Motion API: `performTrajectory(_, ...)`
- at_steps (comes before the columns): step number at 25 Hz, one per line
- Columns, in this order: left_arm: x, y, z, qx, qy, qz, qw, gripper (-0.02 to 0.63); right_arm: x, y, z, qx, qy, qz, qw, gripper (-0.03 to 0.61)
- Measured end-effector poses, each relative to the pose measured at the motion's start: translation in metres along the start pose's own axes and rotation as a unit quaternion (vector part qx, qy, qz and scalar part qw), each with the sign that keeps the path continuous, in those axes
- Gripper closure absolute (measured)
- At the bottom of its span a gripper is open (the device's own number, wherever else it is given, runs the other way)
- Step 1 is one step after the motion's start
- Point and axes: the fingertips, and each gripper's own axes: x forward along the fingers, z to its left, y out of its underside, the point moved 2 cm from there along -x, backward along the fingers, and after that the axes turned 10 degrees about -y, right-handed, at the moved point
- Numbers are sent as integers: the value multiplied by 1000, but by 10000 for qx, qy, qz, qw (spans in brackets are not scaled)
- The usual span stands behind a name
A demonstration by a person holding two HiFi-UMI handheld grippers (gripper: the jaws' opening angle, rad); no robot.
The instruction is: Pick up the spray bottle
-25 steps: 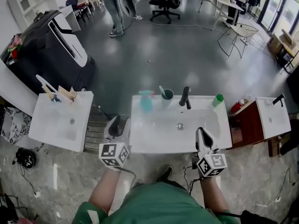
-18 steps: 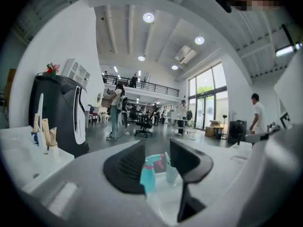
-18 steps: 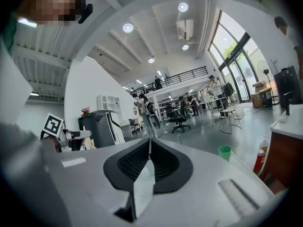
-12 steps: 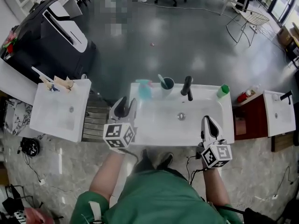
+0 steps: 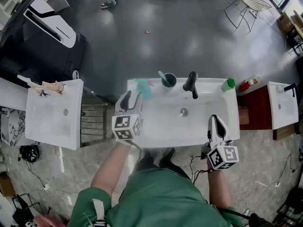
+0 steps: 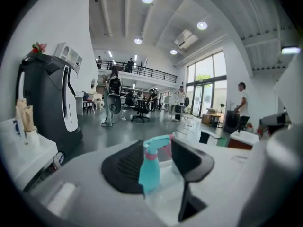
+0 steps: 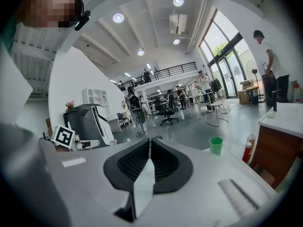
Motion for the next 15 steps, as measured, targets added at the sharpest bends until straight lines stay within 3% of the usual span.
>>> performTrajectory(15, 88, 57, 9, 29, 118, 525, 9985, 402, 3, 19, -22, 61, 748, 261, 9968, 574)
